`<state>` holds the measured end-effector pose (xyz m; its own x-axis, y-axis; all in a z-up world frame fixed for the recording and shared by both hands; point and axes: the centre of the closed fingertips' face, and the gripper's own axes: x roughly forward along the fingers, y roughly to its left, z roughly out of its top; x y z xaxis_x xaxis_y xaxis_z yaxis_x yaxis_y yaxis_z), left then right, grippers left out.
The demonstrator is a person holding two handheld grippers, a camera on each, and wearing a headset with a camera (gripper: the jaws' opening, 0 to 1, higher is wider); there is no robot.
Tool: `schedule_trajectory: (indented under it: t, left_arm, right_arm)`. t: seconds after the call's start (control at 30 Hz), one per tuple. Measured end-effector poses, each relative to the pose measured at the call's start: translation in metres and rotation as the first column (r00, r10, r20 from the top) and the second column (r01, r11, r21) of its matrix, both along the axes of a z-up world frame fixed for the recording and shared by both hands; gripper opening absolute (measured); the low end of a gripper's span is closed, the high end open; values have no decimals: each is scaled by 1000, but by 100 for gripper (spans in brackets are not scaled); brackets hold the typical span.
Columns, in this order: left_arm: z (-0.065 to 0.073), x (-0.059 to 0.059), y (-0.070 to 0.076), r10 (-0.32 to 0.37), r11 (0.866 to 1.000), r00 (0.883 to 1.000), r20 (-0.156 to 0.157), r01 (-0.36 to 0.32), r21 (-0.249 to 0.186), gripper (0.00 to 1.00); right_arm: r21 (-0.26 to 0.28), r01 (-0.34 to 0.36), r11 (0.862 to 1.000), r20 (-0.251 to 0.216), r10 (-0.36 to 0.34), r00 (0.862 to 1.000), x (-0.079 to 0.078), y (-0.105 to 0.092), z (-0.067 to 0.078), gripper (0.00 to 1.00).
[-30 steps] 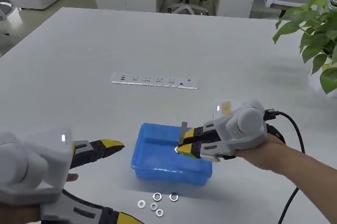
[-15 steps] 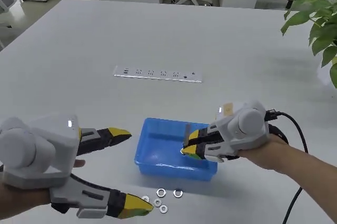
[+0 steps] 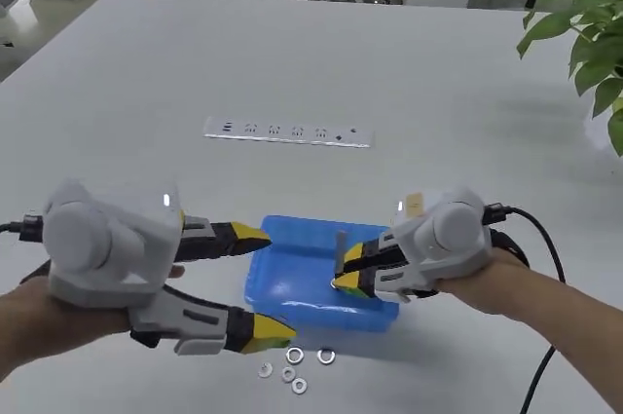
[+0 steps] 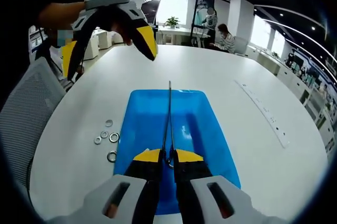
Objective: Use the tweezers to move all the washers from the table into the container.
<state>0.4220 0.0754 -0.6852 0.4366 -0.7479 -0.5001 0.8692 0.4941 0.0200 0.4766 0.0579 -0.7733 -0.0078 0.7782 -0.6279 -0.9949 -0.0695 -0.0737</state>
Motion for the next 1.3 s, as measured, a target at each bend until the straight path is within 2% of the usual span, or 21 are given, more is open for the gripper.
schedule_trajectory:
  t: [0.27,0.53,0.83,1.0,1.3]
  left_arm:
    - [6,24,-14,-47,999,998,47,47,-1,46]
    - [-1,38,-27,-95,995,994,46,95,1,39]
    - [-9,49,-35,-127,992,991,44,127,7,30]
    - [-10,51,-38,-152,988,987,54,152,8,24]
    - [-10,55,-41,-180,984,981,71,179,20,7]
  right_arm:
    - [1,-3,1000,2,3,1000,-1,1,0,10]
    - [1,-8,1000,4,8,1000,-1,1,0,10]
    - [-1,-9,1000,8,9,1000,-1,0,0,10]
    - [-2,-11,1000,9,11,1000,-1,0,0,10]
    - [-3,-24,1000,17,24,1000,-3,0,0,10]
